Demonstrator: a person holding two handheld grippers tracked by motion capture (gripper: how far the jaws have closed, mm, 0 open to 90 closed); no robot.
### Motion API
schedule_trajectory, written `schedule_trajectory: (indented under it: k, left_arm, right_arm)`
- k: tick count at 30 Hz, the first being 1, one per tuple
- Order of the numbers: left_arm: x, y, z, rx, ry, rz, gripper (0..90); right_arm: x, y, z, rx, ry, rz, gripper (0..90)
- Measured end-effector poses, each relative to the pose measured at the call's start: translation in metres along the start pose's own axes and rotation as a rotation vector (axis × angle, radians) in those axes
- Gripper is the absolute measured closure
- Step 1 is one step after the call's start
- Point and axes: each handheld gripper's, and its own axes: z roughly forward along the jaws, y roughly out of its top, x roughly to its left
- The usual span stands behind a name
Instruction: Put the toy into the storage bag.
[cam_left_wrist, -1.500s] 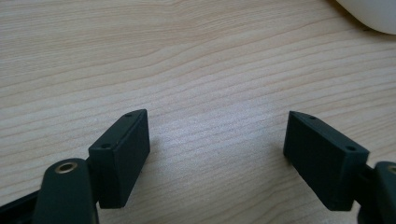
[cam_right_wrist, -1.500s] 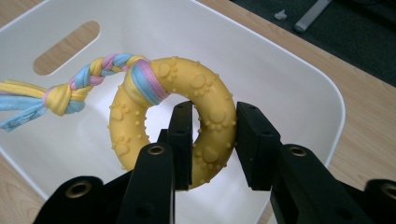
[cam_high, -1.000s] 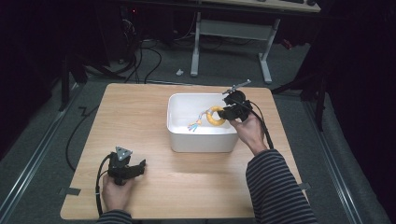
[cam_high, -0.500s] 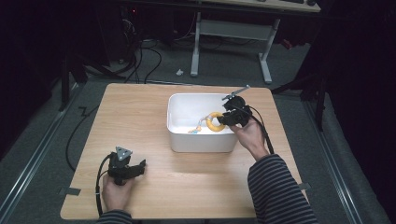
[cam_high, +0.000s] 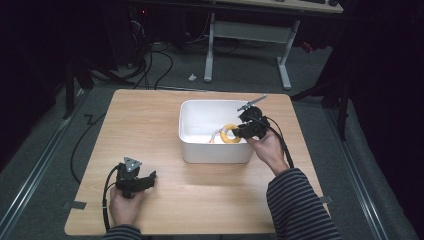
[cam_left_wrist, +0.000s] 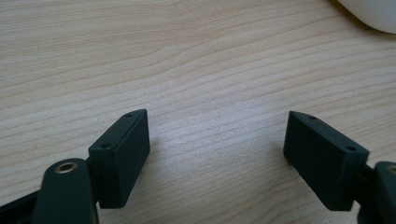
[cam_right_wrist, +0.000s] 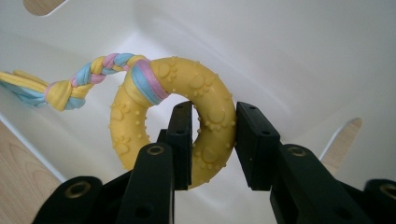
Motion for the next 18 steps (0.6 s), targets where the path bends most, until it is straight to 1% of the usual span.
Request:
schedule_trajectory:
  k: [3, 7, 9, 18]
  left_arm:
    - [0.0002, 0.0001, 0.0000, 0.000, -0.001, -0.001, 23.0]
    - [0.0002, 0.0001, 0.0001, 0.000, -0.001, -0.001, 23.0]
    - [0.0002, 0.0000, 0.0001, -0.001, -0.001, -0.002, 23.0]
    - [0.0003, 0.0000, 0.0000, -0.001, -0.001, -0.002, 23.0]
  right_arm:
    - [0.0012, -0.0003, 0.0001, 0.002, 0.005, -0.013, 68.8]
    - [0.0028, -0.0007, 0.0009, 0.013, 0.011, -0.019, 68.8]
    - [0.0038, -0.0011, 0.0008, 0.017, 0.012, -0.013, 68.8]
    - [0.0067, -0.0024, 0.0023, 0.029, 0.023, -0.027, 68.8]
